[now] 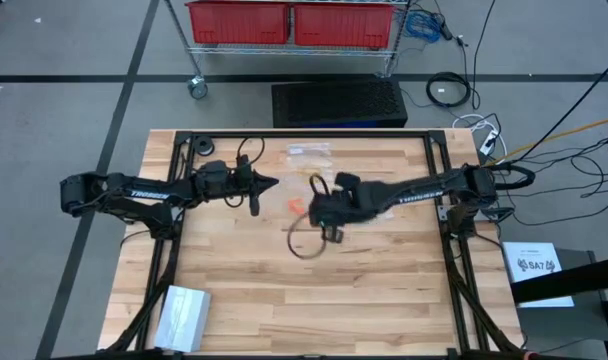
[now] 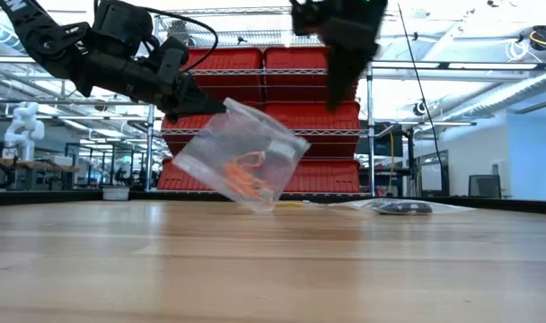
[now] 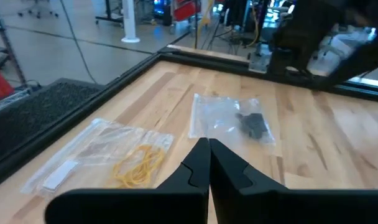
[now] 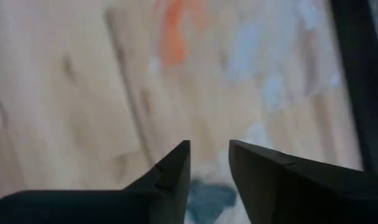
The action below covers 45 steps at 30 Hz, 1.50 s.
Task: Sort rubber bands
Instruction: Close the left transparent zip bag
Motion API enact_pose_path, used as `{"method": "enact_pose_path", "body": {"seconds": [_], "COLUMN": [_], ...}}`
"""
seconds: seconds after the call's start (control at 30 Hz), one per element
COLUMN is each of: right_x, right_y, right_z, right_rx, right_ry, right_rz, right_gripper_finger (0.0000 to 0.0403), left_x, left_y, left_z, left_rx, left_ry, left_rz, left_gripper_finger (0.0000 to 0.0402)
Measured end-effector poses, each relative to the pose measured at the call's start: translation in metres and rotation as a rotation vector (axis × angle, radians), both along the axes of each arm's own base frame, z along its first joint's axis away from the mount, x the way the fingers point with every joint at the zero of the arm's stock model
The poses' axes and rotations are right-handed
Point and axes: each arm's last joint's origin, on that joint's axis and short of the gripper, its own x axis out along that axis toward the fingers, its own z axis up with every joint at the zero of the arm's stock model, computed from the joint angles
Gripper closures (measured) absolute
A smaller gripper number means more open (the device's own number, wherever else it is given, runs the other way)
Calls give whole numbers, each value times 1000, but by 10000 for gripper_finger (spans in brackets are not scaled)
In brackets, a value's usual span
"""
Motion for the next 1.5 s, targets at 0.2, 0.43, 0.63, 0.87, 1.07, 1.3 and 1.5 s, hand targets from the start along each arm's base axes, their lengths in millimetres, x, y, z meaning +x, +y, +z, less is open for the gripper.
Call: {"method": "enact_pose_path", "body": {"seconds": [0.2, 0.43, 0.63, 0.87, 1.07, 1.3, 1.5], "right_x": [-29, -59, -72, -79, -77, -80, -83], "right_y": [25, 37, 46, 49, 55, 55, 55], "right_z": [-49, -95, -100, -106, -104, -109, -115], "right_rx": [26, 185, 148, 110, 108, 96, 154], "right_ry": [-10, -261, -405, -373, -410, -404, -402], "right_rz": [-1, -15, 10, 50, 99, 120, 106], "right_gripper_finger": [373, 392, 401, 402, 402, 403, 403], "left_x": [0, 15, 26, 28, 31, 58, 87], "left_y": [2, -2, -18, -35, -44, -63, -95], "left_z": [-1, 18, 62, 124, 117, 58, 14], "left_rx": [25, 16, 113, 180, 75, 45, -20], "left_ry": [31, 251, 489, 547, 601, 830, 912], "left_rz": [55, 19, 54, 68, 44, -12, -204], "left_gripper_finger": [398, 399, 400, 400, 400, 400, 392]}}
